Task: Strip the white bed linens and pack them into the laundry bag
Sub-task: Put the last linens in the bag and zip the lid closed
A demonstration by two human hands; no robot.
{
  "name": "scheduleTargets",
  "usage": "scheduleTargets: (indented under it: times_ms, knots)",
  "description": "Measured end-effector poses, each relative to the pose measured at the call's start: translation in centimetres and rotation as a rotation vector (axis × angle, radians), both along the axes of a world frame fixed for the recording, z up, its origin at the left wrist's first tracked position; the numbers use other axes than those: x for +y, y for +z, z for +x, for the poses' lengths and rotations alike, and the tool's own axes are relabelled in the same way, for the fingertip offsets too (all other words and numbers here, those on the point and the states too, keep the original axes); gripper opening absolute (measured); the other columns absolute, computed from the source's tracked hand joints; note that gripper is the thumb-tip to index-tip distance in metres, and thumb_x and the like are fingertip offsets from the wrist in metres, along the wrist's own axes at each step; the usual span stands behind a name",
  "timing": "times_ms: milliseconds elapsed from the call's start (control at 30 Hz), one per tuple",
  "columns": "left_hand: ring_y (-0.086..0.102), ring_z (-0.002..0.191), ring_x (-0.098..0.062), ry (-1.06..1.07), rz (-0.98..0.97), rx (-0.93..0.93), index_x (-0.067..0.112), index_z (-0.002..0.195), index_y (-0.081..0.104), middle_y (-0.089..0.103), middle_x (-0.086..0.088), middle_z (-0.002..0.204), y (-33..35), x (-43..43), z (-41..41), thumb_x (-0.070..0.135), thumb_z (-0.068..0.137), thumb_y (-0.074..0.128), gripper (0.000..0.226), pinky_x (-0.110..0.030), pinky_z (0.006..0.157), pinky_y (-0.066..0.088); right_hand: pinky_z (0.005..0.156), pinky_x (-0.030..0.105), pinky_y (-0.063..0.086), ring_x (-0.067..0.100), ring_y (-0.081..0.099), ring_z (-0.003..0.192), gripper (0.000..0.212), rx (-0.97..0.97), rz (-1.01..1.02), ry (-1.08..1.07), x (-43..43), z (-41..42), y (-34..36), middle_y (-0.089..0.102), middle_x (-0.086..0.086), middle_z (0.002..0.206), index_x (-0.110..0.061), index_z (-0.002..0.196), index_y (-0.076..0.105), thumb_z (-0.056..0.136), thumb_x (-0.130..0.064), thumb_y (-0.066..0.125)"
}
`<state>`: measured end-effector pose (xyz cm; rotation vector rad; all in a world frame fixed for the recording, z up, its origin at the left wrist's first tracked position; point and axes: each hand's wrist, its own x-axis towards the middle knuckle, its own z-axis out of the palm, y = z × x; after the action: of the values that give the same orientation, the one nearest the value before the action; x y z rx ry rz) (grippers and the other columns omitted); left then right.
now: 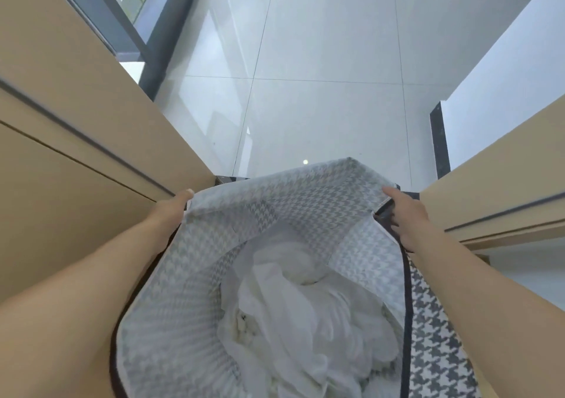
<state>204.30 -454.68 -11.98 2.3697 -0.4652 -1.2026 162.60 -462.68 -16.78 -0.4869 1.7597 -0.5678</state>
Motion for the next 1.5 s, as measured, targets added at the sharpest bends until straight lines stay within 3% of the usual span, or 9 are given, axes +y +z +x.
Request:
scheduleTargets:
  times_ms: [100, 267, 467, 533, 633, 933, 1167, 1367, 1500]
  knots:
    - [0.060, 0.086, -0.032, 0.087, 0.009, 0.138, 0.003, 0.113, 0.061, 0.058, -0.013, 0.098, -0.9, -0.5, 0.4, 0.031, 0.091, 0.066, 0.037, -0.039, 0.072, 0.050, 0.113, 0.045, 0.034, 0.030, 0.038, 0.142, 0.074, -0.156, -0.035, -0.045, -2.3, -0.3, -1.4, 0.038, 0.007, 0.157, -0.015, 0.150, 0.044, 0.088, -0.047, 0.068]
    - [0.059, 0.068, -0.028, 0.214, -0.309, 0.178, 0.005, 0.110, 0.060, 0.060, -0.016, 0.092, 1.0, -1.2, 0.2, 0.001, 0.092, 0.055, 0.019, -0.036, 0.059, 0.053, 0.071, 0.031, 0.054, 0.022, 0.068, 0.085, 0.042, -0.372, -0.272, -0.283, -3.6, 0.1, 1.0, 0.069, 0.009, 0.106, -0.008, 0.111, 0.066, 0.096, -0.048, 0.059]
    - [0.047, 0.052, -0.020, 0.074, -0.315, 0.302, 0.012, 0.083, 0.055, 0.049, -0.006, 0.072, 7.9, 0.8, 0.7, 0.012, 0.082, 0.046, 0.009, -0.033, 0.052, 0.036, 0.095, 0.049, 0.052, 0.034, 0.068, 0.113, 0.075, -0.625, -0.351, -0.229, -3.9, -0.1, 8.9, 0.070, 0.015, 0.124, -0.010, 0.133, 0.063, 0.096, -0.069, 0.036]
    - [0.050, 0.064, -0.023, 0.089, -0.433, 0.387, 0.008, 0.097, 0.060, 0.053, -0.009, 0.081, 10.5, 1.4, 0.8, 0.021, 0.082, 0.039, 0.029, -0.036, 0.060, 0.033, 0.094, 0.051, 0.051, 0.035, 0.067, 0.114, 0.081, -0.632, -0.382, -0.179, -3.6, -0.9, 11.9, 0.070, 0.015, 0.125, -0.012, 0.125, 0.071, 0.091, -0.076, 0.035]
    - [0.054, 0.082, -0.028, 0.184, -0.620, 0.407, 0.009, 0.093, 0.057, 0.056, -0.012, 0.092, 14.6, 2.0, 1.0, 0.030, 0.092, 0.031, 0.033, -0.039, 0.070, 0.036, 0.086, 0.048, 0.053, 0.034, 0.069, 0.113, 0.085, -0.616, -0.405, -0.040, -2.6, -1.7, 16.2, 0.070, 0.017, 0.124, -0.008, 0.114, 0.076, 0.091, -0.078, 0.034]
    - [0.064, 0.081, -0.027, 0.420, -0.780, 0.299, 0.017, 0.079, 0.054, 0.067, -0.003, 0.077, 23.6, 7.5, 5.3, 0.056, 0.085, 0.046, 0.040, -0.042, 0.076, 0.047, 0.082, 0.049, 0.052, 0.035, 0.071, 0.106, 0.091, -0.431, -0.483, 0.226, 4.0, -3.4, 27.3, 0.072, 0.021, 0.116, 0.001, 0.118, 0.068, 0.088, -0.079, 0.035]
    - [0.074, 0.082, -0.025, 0.120, -0.727, 0.295, 0.016, 0.082, 0.078, 0.078, -0.006, 0.088, 28.3, 15.1, 7.4, 0.056, 0.090, 0.036, 0.059, -0.041, 0.069, 0.051, 0.061, 0.035, 0.056, 0.027, 0.076, 0.081, 0.073, -0.277, -0.566, 0.298, 12.2, -2.7, 32.8, 0.077, 0.011, 0.102, -0.009, 0.110, 0.076, 0.093, -0.071, 0.040]
    - [0.072, 0.098, -0.026, 0.089, -0.723, 0.364, 0.011, 0.108, 0.072, 0.074, -0.007, 0.111, 28.5, 21.8, 5.2, 0.043, 0.089, 0.059, 0.040, -0.043, 0.082, 0.058, 0.092, 0.050, 0.055, 0.034, 0.070, 0.106, 0.047, -0.145, -0.577, 0.148, 18.7, -3.1, 35.0, 0.071, 0.010, 0.123, -0.005, 0.125, 0.067, 0.095, -0.040, 0.065]
    - [0.070, 0.099, -0.027, 0.085, -0.696, 0.275, 0.009, 0.112, 0.071, 0.073, -0.009, 0.115, 28.2, 25.7, 2.4, 0.019, 0.089, 0.067, 0.025, -0.044, 0.090, 0.056, 0.092, 0.048, 0.055, 0.034, 0.069, 0.105, 0.037, -0.030, -0.638, 0.090, 22.8, -4.3, 35.6, 0.070, 0.013, 0.121, -0.003, 0.121, 0.068, 0.089, -0.019, 0.076]
